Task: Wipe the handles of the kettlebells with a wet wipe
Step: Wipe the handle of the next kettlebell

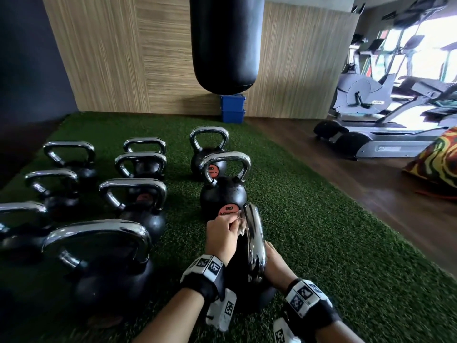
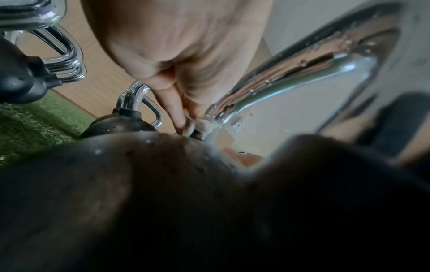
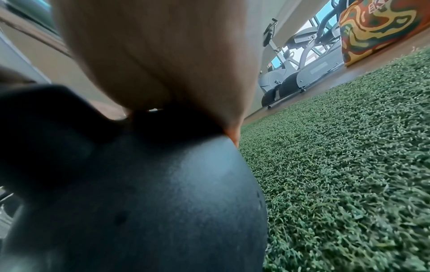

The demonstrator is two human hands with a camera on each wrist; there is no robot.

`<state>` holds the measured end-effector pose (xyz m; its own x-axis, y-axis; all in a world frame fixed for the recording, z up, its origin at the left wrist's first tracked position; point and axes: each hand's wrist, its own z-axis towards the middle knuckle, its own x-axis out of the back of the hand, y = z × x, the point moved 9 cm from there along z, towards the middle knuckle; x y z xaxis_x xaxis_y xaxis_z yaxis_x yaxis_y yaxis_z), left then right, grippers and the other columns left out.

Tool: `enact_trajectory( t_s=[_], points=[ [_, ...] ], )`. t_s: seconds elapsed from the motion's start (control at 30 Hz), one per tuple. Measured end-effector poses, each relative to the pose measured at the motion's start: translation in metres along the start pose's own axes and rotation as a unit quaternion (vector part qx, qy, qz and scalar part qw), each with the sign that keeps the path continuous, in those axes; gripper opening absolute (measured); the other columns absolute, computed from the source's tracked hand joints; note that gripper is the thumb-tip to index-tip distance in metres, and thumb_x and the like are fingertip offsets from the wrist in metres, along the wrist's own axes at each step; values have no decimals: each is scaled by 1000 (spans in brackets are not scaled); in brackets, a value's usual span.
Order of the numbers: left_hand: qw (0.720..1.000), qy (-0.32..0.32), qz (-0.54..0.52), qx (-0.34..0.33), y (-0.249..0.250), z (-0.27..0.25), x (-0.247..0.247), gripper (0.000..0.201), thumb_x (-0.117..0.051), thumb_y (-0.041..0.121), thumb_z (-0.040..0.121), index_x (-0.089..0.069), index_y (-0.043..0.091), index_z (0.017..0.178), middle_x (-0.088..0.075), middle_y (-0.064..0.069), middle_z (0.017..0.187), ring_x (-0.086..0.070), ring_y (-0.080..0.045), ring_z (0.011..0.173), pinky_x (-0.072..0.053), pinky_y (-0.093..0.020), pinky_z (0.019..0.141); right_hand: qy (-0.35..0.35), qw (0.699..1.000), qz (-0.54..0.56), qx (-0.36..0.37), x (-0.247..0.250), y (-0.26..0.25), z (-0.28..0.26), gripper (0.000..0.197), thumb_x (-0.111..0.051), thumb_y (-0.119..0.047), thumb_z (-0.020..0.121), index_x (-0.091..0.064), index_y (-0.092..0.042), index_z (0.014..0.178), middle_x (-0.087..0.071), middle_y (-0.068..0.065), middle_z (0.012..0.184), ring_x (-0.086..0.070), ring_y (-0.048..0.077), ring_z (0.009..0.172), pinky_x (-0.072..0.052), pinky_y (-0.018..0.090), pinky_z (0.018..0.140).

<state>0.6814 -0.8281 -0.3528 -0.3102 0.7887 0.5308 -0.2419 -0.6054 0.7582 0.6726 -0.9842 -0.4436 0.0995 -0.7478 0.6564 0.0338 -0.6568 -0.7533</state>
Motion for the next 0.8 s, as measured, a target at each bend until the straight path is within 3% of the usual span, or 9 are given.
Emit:
enact_trajectory(
  t_s=[0.07,0.13,0.23,0.3,0.37,0.43,0.57,0.7,0.8],
  points=[
    [999,-7,-42,0,3,2,5,17,-68,11,96,-81,9,107,-81,-6,95,-73,0,79,-48,-5,81,2,1000,4,2,0,0,-1,37,-53,-19,101,-56,-7,136,-54,16,137,-53,29,125,-41,41,108],
    [995,0,-94,-23,11,7,12,15,-68,16,98,-82,10,97,-79,2,78,-63,11,63,-46,-6,65,6,1000,10,-2,0,0,-2,38,-55,-20,100,-56,-10,136,-54,14,137,-53,28,126,-40,41,109],
    [990,13,-132,-46,18,6,24,22,-73,30,95,-83,12,101,-80,10,86,-65,19,74,-48,-6,68,14,1000,21,1,1,1,-1,37,-55,-18,100,-57,-10,136,-55,15,136,-53,28,126,-40,41,109],
    [989,9,-146,-29,10,4,26,26,-77,31,91,-80,13,111,-78,7,104,-68,14,93,-54,-11,85,19,1000,22,9,1,1,-1,36,-54,-17,101,-57,-10,135,-56,14,134,-53,27,126,-40,39,109],
    [984,-17,-179,4,1,5,22,30,-79,31,89,-79,13,113,-78,3,109,-73,-1,103,-58,-29,97,23,999,29,13,2,2,-1,35,-53,-16,101,-57,-10,136,-56,13,134,-53,26,126,-40,37,109],
    [973,-40,-223,32,-3,8,19,34,-81,32,86,-79,11,112,-79,-1,109,-74,-12,105,-58,-42,99,25,999,30,14,2,1,-2,35,-53,-17,101,-57,-11,135,-57,13,133,-53,26,127,-40,37,109],
    [964,-55,-255,55,-7,9,19,24,-81,23,87,-80,11,108,-79,-5,108,-75,-21,106,-56,-50,100,22,999,29,17,1,0,-1,38,-53,-17,101,-55,-11,139,-55,13,135,-50,25,129,-38,35,110],
    [962,-110,-242,66,-5,-5,22,12,-86,24,81,-84,27,92,-81,6,93,-77,-12,96,-58,-40,98,5,998,59,7,3,-5,-9,56,-44,-42,93,-53,-16,142,-53,8,138,-49,21,129,-38,34,110],
    [961,-124,-244,45,12,-5,32,13,-89,20,77,-84,26,87,-81,8,89,-76,-6,90,-58,-23,89,3,997,71,-3,4,-7,-10,71,-37,-49,80,-53,-17,141,-53,8,138,-48,21,130,-37,35,111]
  ],
)
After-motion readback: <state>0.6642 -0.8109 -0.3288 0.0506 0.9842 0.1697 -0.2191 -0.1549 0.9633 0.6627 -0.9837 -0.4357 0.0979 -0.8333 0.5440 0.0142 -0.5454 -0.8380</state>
